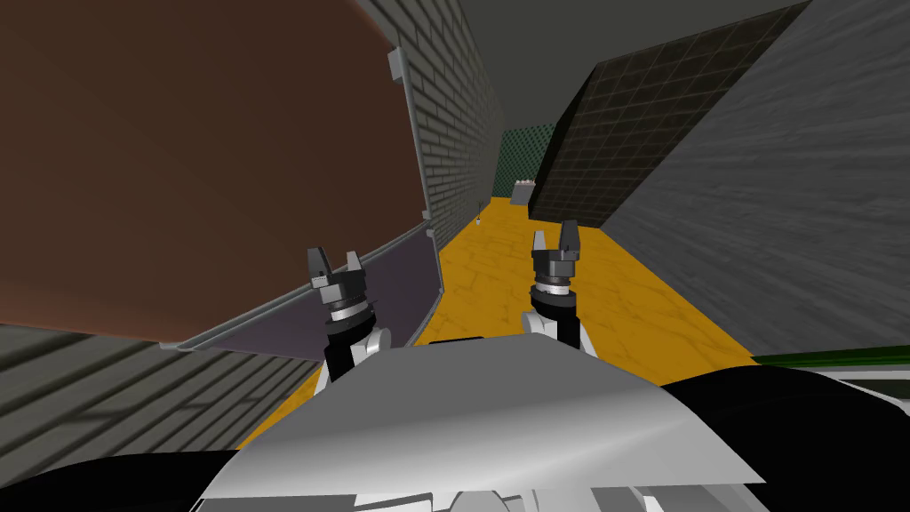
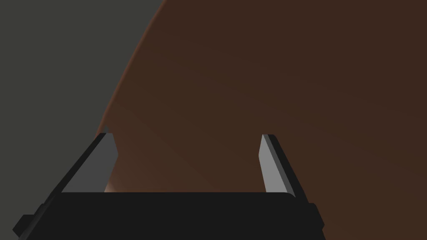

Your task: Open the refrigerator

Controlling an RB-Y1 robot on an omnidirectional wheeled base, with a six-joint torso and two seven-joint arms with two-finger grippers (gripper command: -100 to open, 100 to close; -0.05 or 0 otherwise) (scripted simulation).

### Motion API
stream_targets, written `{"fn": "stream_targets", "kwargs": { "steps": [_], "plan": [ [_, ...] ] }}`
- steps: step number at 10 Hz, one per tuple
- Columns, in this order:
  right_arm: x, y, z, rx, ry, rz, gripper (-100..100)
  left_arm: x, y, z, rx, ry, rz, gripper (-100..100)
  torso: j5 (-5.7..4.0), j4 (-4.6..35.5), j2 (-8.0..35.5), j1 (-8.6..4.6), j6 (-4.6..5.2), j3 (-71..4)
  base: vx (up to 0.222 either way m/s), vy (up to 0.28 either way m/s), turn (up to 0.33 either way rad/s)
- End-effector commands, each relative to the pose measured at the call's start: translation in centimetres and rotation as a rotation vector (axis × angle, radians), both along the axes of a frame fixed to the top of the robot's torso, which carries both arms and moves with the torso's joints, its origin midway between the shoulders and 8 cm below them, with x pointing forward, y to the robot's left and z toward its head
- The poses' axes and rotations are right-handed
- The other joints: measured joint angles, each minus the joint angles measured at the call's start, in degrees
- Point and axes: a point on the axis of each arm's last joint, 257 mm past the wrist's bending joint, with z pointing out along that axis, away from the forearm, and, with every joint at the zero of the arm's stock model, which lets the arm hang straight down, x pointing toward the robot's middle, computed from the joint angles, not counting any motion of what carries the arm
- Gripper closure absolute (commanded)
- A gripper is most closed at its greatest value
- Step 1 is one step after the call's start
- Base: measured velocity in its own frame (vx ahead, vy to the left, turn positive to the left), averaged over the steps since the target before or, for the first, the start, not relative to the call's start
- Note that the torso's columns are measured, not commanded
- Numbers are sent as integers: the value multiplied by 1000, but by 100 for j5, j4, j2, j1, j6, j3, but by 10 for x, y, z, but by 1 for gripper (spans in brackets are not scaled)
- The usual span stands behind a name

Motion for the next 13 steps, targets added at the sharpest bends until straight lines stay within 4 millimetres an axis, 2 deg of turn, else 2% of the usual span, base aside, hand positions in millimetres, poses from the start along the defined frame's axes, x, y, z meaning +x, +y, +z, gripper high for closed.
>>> {"fn": "stream_targets", "kwargs": {
  "steps": [1,9,10,11,13],
  "plan": [
    [0,0,0,0,0,0,0,0,0,0,0,0,0,0,0,235,232,0,0,-467,0,0,0],
    [0,0,0,0,0,0,0,0,0,0,0,0,0,0,0,3537,3539,0,0,-7073,0,0,0],
    [0,0,0,0,0,0,0,7,-5,-1,24,13,-29,-100,0,3960,3962,0,0,-7919,18,-5,27],
    [0,0,0,0,0,0,0,14,-9,-2,39,24,-51,-100,0,4148,4151,0,0,-8316,26,-11,39],
    [0,0,0,0,0,0,0,32,-17,-5,59,52,-101,-100,-1,4219,4215,-2,0,-8456,35,-18,51]
  ]
}}
